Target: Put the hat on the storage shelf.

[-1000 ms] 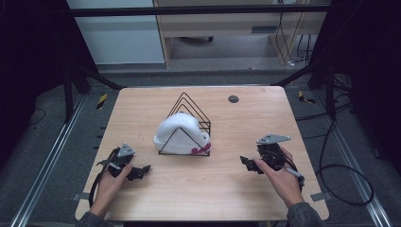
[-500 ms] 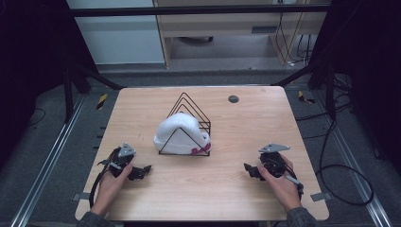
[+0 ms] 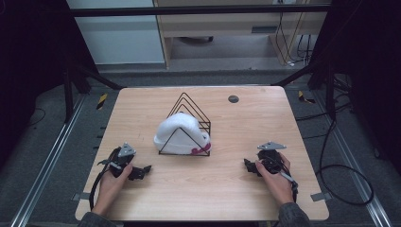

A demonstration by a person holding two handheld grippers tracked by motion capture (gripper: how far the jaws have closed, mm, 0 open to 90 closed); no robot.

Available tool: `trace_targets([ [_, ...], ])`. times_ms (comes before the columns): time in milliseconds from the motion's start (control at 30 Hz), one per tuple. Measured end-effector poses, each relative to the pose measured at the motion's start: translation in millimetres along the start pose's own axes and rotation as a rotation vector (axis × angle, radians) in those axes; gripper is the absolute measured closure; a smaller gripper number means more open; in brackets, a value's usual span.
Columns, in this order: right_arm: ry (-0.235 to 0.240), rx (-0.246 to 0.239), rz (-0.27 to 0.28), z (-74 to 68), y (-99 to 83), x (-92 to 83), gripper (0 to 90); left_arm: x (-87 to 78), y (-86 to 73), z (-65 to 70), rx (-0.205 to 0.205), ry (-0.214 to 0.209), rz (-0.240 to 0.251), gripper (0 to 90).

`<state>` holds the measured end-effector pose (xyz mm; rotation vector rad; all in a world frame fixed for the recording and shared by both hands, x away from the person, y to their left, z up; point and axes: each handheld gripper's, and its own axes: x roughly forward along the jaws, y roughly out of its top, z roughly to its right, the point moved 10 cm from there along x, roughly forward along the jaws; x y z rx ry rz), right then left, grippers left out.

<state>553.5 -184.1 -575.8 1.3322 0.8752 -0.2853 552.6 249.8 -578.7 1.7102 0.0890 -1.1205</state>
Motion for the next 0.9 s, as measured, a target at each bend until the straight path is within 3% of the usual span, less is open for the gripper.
trace_targets([
  [567, -0.029, -0.003, 0.037, -2.5, 2.2, 5.7, 13.7, 0.1, 0.0, 0.0, 0.002, -0.001, 0.0, 0.0],
  [900, -0.078, 0.044, 0.04, -4.9, 1.6, 5.1, 13.6, -1.1, -1.2, 2.8, 0.021, -0.018, -0.001, 0.0],
])
